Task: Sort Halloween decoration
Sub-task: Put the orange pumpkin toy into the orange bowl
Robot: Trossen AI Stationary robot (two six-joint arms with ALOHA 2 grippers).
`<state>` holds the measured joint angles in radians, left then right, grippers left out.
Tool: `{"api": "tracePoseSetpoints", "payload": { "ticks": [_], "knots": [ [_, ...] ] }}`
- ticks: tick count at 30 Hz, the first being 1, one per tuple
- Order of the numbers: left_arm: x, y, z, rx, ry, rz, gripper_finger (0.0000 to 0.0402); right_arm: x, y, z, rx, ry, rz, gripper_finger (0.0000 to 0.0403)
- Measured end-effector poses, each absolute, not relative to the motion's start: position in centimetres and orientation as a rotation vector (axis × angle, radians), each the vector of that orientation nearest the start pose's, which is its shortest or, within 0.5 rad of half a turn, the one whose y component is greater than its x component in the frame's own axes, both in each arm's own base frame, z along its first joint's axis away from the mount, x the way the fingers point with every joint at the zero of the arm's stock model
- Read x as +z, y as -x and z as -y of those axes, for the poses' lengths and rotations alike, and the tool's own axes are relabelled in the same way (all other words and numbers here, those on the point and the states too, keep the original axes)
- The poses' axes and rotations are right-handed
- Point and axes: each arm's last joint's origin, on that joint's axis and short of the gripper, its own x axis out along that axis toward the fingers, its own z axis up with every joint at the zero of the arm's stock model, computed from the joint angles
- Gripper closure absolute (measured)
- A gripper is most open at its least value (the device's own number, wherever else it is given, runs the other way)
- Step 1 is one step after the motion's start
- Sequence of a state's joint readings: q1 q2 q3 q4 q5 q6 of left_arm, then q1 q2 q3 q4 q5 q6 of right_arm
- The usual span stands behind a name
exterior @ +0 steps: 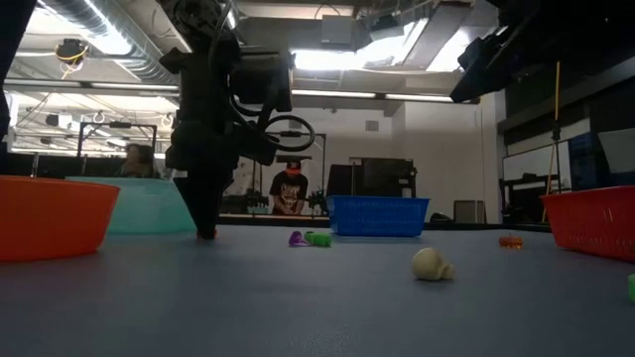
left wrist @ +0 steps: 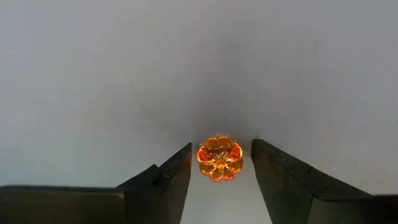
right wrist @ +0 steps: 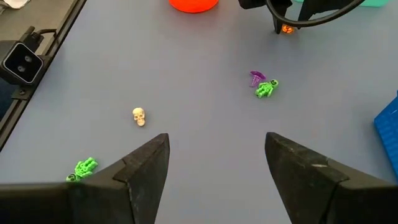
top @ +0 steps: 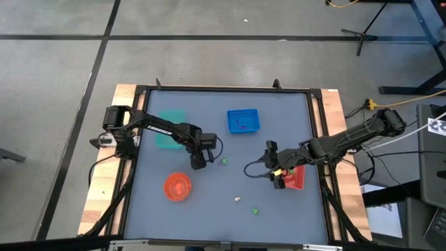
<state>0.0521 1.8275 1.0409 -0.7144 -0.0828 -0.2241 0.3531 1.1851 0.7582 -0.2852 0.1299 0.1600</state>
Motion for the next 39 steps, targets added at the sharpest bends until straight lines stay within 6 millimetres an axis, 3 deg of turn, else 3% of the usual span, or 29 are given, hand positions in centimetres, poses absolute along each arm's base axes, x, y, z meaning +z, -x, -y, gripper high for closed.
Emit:
{"api": "tracePoseSetpoints", "payload": {
  "ticks": [12, 20, 25, 30, 39],
  "knots": [
    [13.1, -30.8, -1.8, 0.278, 0.164, -1.49, 0.0313, 23.8, -22.8, -8.0, 0.157, 0.018, -0.707, 0.0139],
    [13.3, -30.9, -1.8, 0.283, 0.162, -1.496, 0.0322, 23.8, -22.8, -8.0, 0.157, 0.018, -0.707, 0.0139],
    [14.7, -31.8, -1.9, 0.287, 0.15, -1.507, 0.0322, 23.8, -22.8, -8.0, 0.157, 0.018, -0.707, 0.0139],
    [17.3, -33.2, -1.3, 0.269, 0.136, -1.476, 0.0322, 23.8, -22.8, -8.0, 0.158, 0.018, -0.707, 0.0139],
    [21.2, -34.0, 2.5, 0.15, 0.178, -1.517, 0.0321, 23.8, -22.8, -8.0, 0.157, 0.018, -0.707, 0.0139]
  ]
}}
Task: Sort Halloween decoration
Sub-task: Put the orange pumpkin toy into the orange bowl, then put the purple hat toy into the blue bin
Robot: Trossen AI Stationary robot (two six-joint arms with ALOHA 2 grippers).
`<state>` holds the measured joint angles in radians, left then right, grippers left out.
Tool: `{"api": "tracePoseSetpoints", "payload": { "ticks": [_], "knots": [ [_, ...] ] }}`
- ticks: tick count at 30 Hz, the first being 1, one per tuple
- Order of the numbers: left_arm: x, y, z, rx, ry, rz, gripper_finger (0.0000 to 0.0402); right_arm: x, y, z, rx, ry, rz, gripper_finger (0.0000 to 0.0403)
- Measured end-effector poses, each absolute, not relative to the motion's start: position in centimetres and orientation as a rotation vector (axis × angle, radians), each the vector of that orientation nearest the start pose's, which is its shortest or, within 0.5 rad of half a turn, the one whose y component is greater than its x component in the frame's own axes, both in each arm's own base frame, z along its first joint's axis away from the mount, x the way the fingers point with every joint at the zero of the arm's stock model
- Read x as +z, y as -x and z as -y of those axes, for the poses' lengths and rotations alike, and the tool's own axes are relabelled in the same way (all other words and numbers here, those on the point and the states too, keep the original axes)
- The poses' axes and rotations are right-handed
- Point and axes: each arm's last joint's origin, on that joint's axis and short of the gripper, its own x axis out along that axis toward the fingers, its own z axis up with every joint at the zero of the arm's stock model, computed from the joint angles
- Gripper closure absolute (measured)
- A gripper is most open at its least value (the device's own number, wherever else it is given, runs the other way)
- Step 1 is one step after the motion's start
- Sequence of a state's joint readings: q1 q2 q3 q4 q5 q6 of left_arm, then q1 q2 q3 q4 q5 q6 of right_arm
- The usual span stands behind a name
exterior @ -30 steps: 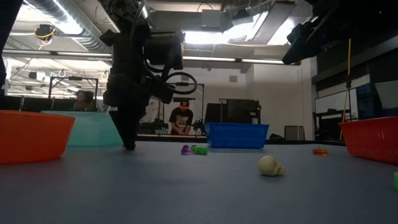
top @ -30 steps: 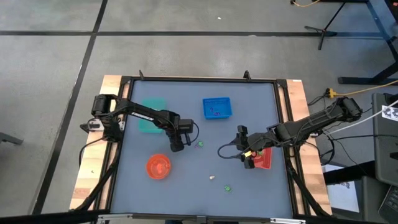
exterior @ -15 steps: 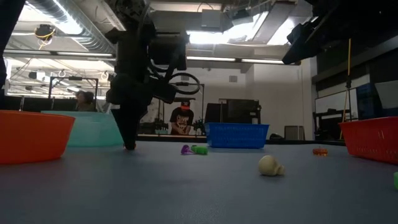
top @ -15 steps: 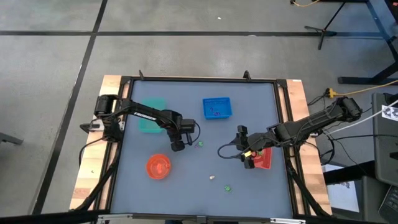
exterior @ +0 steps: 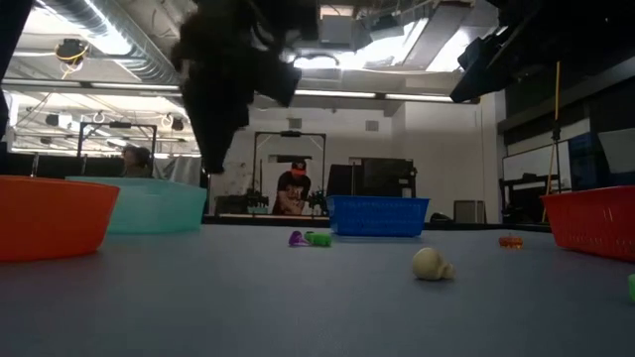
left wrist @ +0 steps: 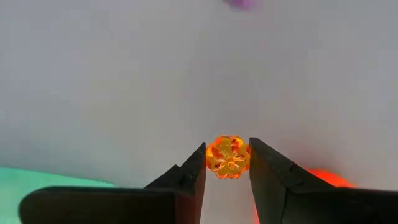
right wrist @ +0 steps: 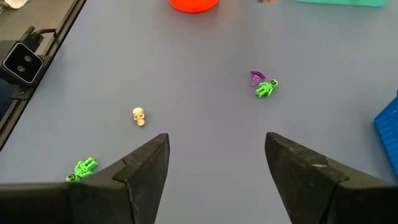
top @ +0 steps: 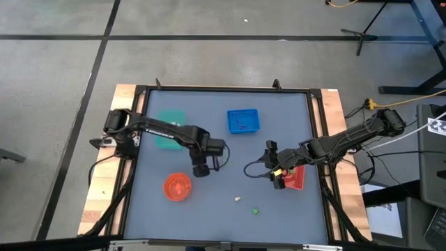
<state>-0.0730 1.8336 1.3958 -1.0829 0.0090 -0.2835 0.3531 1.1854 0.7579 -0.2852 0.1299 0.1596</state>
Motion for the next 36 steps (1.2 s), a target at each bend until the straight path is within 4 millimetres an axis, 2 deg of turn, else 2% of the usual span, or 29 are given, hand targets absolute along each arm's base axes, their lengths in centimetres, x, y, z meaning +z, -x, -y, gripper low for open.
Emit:
{"api": "tracePoseSetpoints", "payload": {
  "ticks": [6, 14, 22, 28, 36],
  "knots": [
    [21.5, -33.3, 6.3, 0.055, 0.227, -1.564, 0.0319, 23.8, -22.8, -8.0, 0.157, 0.018, -0.707, 0.0139],
    [21.5, -31.1, 10.8, 0.107, 0.218, -1.667, 0.0319, 23.8, -22.8, -8.0, 0.158, 0.019, -0.708, 0.0139],
    [21.6, -29.5, 14.7, 0.151, 0.169, -1.657, 0.0318, 23.8, -22.8, -8.0, 0.158, 0.019, -0.707, 0.0139],
    [21.5, -28.8, 16.0, 0.248, 0.195, -1.625, 0.0304, 23.8, -22.8, -8.0, 0.159, 0.022, -0.708, 0.0139],
    [21.6, -28.6, 16.1, 0.289, 0.229, -1.62, 0.0227, 23.8, -22.8, -8.0, 0.16, 0.025, -0.708, 0.0139]
  ]
}}
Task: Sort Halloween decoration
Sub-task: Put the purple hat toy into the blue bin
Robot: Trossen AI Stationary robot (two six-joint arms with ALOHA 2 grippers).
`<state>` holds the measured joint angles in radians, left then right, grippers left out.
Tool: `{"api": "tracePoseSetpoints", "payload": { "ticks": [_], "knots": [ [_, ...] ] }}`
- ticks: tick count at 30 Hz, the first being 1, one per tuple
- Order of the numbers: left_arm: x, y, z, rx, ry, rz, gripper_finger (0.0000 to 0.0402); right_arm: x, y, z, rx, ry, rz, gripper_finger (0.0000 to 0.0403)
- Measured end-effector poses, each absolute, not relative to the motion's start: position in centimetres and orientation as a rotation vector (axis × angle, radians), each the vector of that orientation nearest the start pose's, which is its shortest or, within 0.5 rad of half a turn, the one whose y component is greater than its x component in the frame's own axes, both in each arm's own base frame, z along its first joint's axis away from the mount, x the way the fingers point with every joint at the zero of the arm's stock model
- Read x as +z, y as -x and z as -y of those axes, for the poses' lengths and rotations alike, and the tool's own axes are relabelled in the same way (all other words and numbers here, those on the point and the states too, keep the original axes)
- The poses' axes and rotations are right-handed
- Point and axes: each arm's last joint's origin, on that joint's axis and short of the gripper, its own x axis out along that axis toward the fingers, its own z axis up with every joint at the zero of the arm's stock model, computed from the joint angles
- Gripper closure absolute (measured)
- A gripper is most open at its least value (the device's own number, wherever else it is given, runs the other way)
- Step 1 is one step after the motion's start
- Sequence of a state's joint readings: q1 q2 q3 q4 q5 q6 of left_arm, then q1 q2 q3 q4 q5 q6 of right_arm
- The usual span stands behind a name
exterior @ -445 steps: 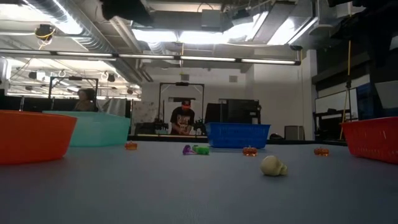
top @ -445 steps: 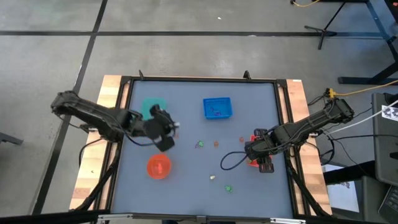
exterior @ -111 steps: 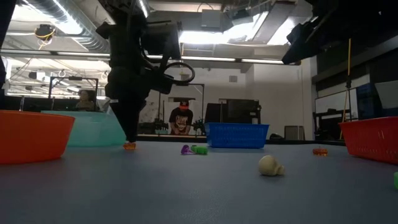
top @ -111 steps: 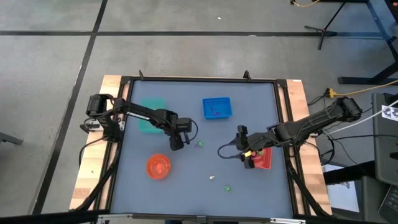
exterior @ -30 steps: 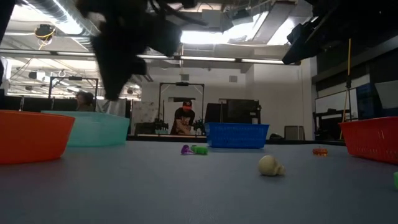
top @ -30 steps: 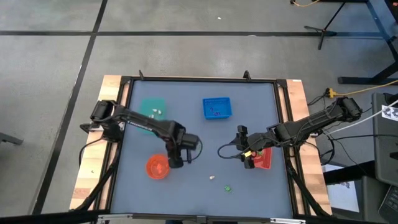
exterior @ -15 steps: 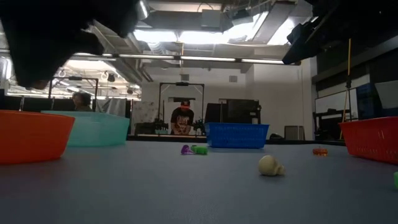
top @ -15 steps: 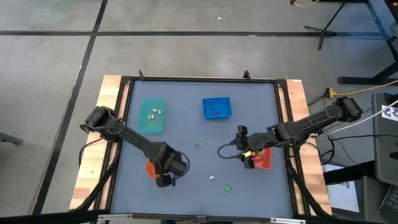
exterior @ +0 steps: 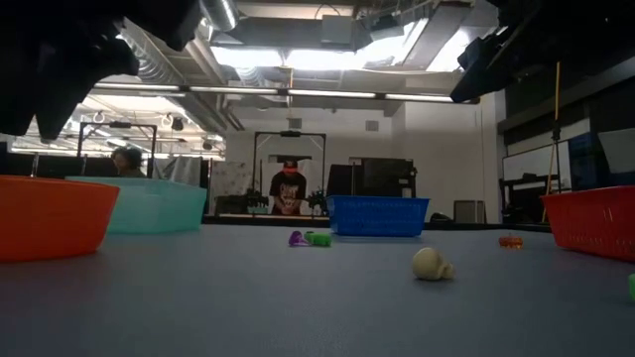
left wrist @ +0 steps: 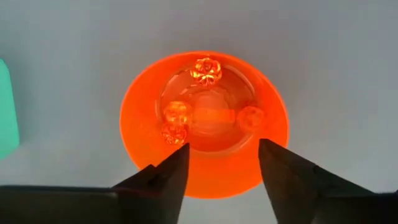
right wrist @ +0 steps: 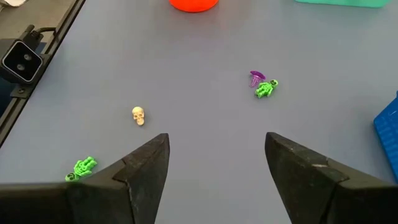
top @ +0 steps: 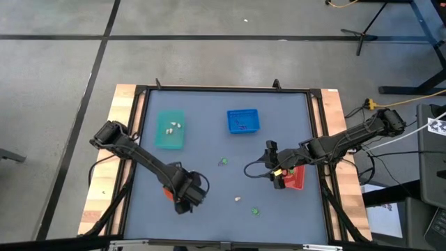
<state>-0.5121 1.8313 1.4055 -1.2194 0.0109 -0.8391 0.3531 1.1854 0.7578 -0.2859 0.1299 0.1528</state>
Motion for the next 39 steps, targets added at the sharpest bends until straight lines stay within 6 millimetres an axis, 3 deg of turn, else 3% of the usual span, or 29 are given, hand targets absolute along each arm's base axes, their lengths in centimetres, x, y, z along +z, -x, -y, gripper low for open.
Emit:
{"api": "tracePoseSetpoints", "payload": {
  "ticks": [8, 20, 26, 32, 39],
  "knots": [
    [21.5, -29.4, 16.0, 0.262, 0.266, -1.566, 0.0189, 23.8, -22.8, -8.0, 0.16, 0.026, -0.707, 0.0139],
    [22.5, -33.5, 16.9, 0.057, 0.152, -1.113, 0.0188, 23.8, -22.8, -8.0, 0.16, 0.026, -0.708, 0.0139],
    [23.0, -34.5, 17.0, 0.019, 0.087, -0.995, 0.0188, 23.8, -22.8, -8.0, 0.16, 0.026, -0.708, 0.0139],
    [23.3, -35.6, 15.5, 0.11, 0.074, -0.92, 0.0188, 23.8, -22.8, -8.0, 0.16, 0.026, -0.708, 0.0139],
    [23.3, -36.9, 12.1, 0.197, 0.089, -0.906, 0.0188, 23.8, -22.8, -8.0, 0.16, 0.026, -0.708, 0.0139]
  ]
}}
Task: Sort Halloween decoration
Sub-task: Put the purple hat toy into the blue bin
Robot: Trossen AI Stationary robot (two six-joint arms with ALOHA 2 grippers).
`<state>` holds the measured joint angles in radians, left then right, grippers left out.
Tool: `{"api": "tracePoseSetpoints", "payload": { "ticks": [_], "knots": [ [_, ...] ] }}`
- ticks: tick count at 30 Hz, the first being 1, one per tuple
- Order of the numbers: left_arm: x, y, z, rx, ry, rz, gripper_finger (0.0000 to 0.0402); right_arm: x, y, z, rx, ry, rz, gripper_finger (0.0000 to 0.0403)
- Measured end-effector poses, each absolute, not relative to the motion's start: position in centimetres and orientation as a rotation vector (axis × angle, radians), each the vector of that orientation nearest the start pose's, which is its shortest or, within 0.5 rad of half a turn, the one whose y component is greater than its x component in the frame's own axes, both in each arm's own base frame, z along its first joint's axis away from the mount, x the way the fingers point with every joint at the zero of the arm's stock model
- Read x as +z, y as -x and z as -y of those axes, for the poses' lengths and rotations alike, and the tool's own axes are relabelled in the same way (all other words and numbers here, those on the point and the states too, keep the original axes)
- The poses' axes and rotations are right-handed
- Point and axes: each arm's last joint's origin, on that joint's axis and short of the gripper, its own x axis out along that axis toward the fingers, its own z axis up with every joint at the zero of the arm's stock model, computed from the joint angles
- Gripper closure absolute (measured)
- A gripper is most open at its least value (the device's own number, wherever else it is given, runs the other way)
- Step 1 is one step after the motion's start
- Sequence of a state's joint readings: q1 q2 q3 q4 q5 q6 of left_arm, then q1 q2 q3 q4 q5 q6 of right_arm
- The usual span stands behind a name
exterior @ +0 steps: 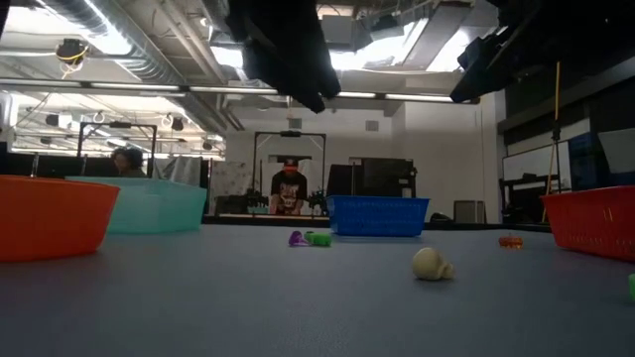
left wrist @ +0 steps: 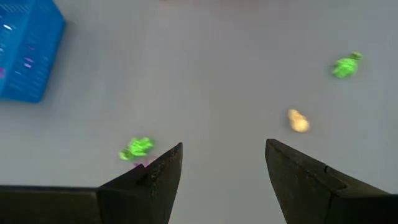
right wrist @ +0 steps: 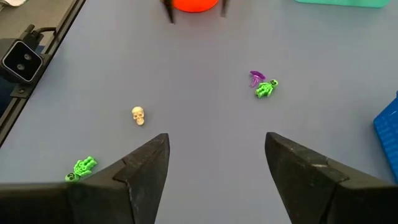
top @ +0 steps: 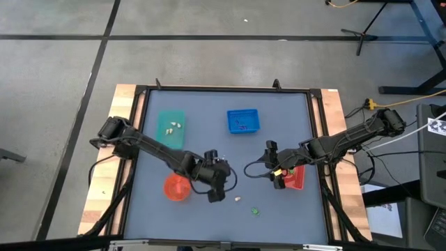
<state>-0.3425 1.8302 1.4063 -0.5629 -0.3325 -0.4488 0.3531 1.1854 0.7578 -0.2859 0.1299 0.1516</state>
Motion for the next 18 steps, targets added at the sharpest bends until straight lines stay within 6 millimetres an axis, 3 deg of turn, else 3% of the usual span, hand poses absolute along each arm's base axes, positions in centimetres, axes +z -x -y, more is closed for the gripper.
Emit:
{"api": "tracePoseSetpoints", "payload": {
  "ticks": [7, 18],
  "knots": [
    [22.8, -37.8, 9.0, 0.218, 0.021, -0.937, 0.0188, 23.8, -22.8, -8.0, 0.16, 0.026, -0.708, 0.0139],
    [18.0, -38.1, 5.7, 0.125, -0.082, -1.096, 0.0189, 23.8, -22.8, -8.0, 0.16, 0.027, -0.709, 0.0139]
  ]
}}
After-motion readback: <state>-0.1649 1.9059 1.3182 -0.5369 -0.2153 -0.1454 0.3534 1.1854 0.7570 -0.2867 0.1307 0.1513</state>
